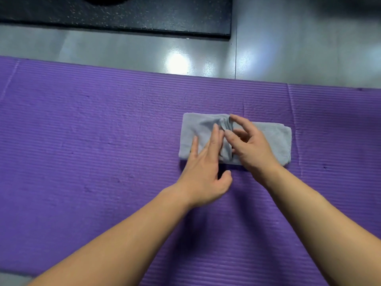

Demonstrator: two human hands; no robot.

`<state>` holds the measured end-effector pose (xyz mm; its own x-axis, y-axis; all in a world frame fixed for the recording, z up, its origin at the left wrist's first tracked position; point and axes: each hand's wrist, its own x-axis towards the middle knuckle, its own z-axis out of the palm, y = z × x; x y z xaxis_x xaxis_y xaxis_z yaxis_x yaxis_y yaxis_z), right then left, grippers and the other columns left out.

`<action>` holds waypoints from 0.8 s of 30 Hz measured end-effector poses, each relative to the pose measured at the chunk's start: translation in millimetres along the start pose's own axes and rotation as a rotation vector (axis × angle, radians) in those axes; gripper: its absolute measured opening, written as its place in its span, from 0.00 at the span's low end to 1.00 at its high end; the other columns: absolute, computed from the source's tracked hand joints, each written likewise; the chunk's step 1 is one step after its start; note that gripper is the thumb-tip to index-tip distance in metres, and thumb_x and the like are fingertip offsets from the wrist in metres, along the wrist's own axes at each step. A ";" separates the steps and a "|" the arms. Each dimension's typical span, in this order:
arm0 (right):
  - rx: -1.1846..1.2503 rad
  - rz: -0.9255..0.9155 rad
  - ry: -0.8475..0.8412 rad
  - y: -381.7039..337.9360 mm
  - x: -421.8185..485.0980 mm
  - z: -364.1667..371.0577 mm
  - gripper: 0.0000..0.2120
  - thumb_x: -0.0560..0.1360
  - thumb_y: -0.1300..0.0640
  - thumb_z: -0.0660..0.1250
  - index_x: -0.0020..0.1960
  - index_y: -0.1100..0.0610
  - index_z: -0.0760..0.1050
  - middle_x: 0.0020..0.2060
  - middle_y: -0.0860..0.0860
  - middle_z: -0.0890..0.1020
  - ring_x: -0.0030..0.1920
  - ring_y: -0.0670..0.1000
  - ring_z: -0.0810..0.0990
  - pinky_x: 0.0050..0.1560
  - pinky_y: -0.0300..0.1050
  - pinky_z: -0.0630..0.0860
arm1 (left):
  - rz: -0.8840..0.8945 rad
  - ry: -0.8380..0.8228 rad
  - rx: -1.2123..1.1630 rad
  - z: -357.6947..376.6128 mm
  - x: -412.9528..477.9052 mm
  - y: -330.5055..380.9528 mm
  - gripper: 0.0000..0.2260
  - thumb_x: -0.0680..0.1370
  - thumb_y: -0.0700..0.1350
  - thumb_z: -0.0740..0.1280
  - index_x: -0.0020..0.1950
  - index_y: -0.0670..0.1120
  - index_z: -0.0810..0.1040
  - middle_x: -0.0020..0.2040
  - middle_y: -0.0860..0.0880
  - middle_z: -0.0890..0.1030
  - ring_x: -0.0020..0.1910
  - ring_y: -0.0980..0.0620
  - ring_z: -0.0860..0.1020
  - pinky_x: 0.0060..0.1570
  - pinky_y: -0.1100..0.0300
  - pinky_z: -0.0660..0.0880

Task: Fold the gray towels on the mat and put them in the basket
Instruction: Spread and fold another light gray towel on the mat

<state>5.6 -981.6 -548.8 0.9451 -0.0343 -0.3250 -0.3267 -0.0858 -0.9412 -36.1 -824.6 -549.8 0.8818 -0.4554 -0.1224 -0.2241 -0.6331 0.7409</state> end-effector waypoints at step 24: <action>-0.368 0.015 0.130 7.7 13.4 7.1 0.21 0.78 0.55 0.69 0.69 0.48 0.71 0.43 0.43 0.79 0.46 0.44 0.79 0.54 0.40 0.76 | -0.351 -0.262 0.447 -73.7 94.3 -32.2 0.22 0.81 0.66 0.58 0.63 0.50 0.73 0.64 0.42 0.75 0.66 0.38 0.70 0.63 0.43 0.70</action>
<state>15.7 -975.7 -561.0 0.9396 -0.1624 -0.3013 -0.3423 -0.4354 -0.8327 84.9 -801.1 -536.6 0.8162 -0.2753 -0.5080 -0.1417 -0.9477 0.2860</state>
